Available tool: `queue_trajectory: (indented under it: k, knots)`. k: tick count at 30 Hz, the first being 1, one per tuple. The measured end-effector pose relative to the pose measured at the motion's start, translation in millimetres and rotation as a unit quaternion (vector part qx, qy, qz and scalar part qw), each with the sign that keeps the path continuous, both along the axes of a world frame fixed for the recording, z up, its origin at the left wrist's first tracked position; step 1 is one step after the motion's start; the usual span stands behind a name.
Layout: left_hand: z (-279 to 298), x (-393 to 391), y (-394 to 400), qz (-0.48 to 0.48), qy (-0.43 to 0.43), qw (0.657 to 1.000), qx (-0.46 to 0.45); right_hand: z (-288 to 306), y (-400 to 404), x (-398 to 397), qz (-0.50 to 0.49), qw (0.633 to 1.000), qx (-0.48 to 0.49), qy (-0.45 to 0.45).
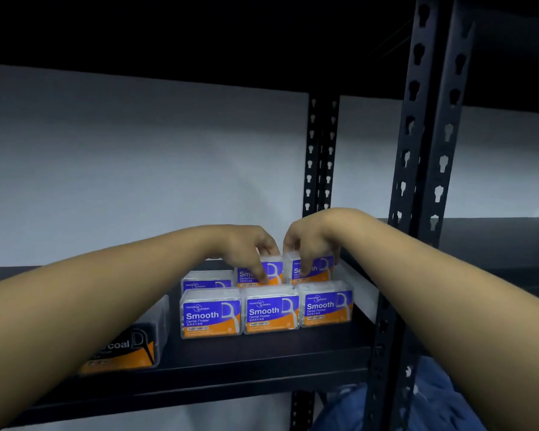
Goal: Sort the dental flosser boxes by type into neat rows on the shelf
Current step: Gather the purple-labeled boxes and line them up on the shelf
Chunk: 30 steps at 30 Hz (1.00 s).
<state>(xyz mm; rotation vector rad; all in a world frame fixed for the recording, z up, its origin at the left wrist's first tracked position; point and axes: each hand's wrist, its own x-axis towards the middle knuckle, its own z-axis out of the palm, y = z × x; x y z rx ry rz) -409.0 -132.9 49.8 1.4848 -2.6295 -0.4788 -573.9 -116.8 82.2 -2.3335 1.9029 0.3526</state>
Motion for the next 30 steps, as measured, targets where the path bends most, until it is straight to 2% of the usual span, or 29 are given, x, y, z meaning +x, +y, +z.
queue_trajectory:
  k: [5, 11, 13, 16, 19, 23, 27, 30]
  knots:
    - [-14, -1, 0, 0.012, -0.008, 0.999, 0.032, -12, -3, 3, 0.001, 1.0, 0.026, 0.011]
    - [-16, 4, 9, 0.041, 0.0, 0.997, 0.066, -23, -3, 3, 0.0, 0.999, 0.045, -0.017]
    - [-11, 7, 15, 0.06, 0.024, 0.997, 0.043, -21, 1, 3, -0.001, 0.999, 0.022, -0.04]
    - [-6, 17, 26, 0.101, 0.064, 0.992, -0.039, -20, 9, 0, 0.012, 0.996, -0.036, -0.083]
    - [-14, 28, 34, 0.168, 0.016, 0.982, -0.088, -32, 17, -5, 0.022, 0.992, -0.083, -0.097]
    - [-24, 35, 36, 0.246, -0.071, 0.965, -0.051, -62, 22, -11, 0.004, 0.989, -0.118, -0.088]
    - [-25, 35, 40, 0.258, -0.069, 0.963, -0.033, -75, 23, -12, 0.014, 0.971, -0.156, -0.178]
    - [-27, 34, 44, 0.247, -0.061, 0.967, -0.031, -79, 22, -13, 0.021, 0.964, -0.159, -0.211]
